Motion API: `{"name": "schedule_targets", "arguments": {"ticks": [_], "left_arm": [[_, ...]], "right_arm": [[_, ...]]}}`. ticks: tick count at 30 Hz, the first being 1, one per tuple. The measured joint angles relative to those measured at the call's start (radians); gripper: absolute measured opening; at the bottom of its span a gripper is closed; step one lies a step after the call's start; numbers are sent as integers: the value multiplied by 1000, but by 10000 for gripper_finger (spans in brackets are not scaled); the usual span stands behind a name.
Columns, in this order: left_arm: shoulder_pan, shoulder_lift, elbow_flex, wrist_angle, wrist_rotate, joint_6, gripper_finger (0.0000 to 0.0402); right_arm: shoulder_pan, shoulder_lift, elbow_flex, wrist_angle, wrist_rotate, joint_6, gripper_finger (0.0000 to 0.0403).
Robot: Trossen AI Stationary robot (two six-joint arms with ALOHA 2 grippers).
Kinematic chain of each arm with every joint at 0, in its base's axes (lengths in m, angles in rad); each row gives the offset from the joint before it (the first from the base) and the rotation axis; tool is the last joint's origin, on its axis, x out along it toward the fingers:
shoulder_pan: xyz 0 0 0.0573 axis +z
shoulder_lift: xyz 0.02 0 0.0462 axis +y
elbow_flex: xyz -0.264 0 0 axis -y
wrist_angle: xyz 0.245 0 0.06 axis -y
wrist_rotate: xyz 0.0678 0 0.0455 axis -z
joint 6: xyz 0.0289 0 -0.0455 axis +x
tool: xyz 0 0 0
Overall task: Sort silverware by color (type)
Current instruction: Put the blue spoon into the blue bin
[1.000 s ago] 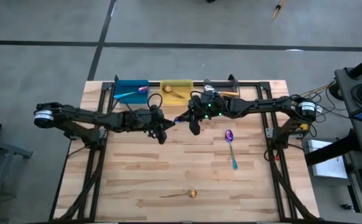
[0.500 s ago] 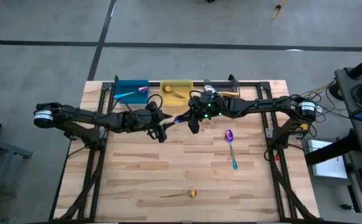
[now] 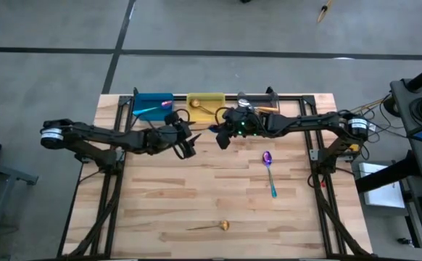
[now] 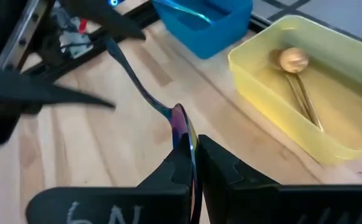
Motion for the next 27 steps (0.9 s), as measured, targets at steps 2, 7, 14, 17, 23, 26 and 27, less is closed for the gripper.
{"name": "schedule_targets", "arguments": {"ticks": [2, 7, 14, 17, 23, 26, 27], "left_arm": [[0, 23, 0, 37, 3, -1, 226], [-2, 106, 0, 131, 8, 26, 226], [-4, 213, 0, 204, -75, 107, 223], [-5, 250, 14, 206, -118, 140, 215], [-5, 312, 64, 204, -166, 214, 190], [-6, 340, 94, 203, -166, 237, 174], [-7, 349, 102, 201, -167, 244, 169]], "right_arm": [[-1, 7, 0, 15, 8, 11, 8], [-1, 36, 0, 34, 5, 24, 8], [-1, 52, 0, 36, 6, 24, 8], [-1, 52, 0, 41, 7, 25, 8], [-2, 52, 0, 36, 7, 32, 8], [-2, 52, 0, 35, 7, 32, 8], [-2, 52, 0, 33, 7, 32, 8]]}}
